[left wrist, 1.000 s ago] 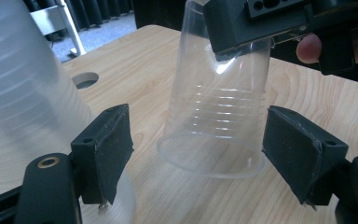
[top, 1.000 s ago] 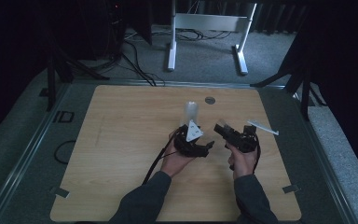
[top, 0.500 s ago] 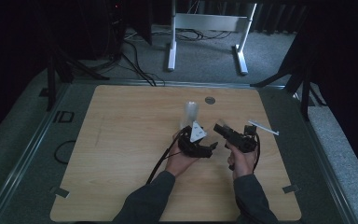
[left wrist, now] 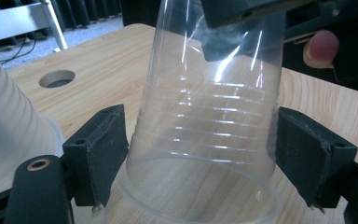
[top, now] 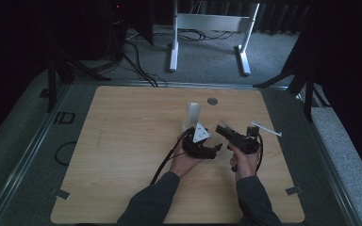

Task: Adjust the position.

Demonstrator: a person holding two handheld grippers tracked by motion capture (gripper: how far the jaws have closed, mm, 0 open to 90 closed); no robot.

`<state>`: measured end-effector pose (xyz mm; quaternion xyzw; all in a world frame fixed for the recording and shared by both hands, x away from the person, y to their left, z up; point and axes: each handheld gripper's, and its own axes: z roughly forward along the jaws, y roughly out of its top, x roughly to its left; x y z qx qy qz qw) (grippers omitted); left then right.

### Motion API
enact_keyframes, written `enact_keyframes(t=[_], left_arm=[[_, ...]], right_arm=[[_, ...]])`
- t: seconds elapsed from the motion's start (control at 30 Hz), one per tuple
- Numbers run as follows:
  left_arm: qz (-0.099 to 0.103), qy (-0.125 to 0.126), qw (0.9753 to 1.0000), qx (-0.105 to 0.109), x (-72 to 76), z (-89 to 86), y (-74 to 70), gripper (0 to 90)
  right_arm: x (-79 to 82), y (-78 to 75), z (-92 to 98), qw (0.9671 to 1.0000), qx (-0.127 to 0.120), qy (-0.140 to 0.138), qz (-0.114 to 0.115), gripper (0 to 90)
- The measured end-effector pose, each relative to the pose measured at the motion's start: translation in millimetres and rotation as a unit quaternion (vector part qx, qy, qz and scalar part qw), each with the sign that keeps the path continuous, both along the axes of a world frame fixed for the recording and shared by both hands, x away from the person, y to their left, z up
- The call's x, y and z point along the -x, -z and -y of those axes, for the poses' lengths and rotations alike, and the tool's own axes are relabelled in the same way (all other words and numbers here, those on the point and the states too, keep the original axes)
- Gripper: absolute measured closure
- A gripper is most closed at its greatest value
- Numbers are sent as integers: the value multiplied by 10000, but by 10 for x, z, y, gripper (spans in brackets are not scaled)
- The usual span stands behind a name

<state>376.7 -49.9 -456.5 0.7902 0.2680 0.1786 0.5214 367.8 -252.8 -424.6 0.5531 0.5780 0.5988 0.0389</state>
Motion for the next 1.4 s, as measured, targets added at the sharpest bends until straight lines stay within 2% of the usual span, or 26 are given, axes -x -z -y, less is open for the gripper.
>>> enact_keyframes(t=[0.37, 0.6, 0.77, 1.13, 1.4], left_arm=[[-40, 35, 10000, -15, -6, 13, 19, 258], [5, -7, 9999, -121, 2, 32, 34, 248], [-40, -3, 9999, -149, 6, 32, 36, 260], [50, 60, 9997, -216, 26, 22, 13, 275], [34, 101, 9996, -262, 25, -4, 8, 276]], right_arm=[[-2, 17, -14, 10000, -43, -53, -27, 434], [-2, 35, -2, 9999, -90, -55, -51, 435], [-1, 48, -1, 9999, -86, -60, -71, 433], [1, 53, 14, 9999, -115, -102, -39, 376], [10, 57, 29, 9997, -63, -214, 30, 358]])
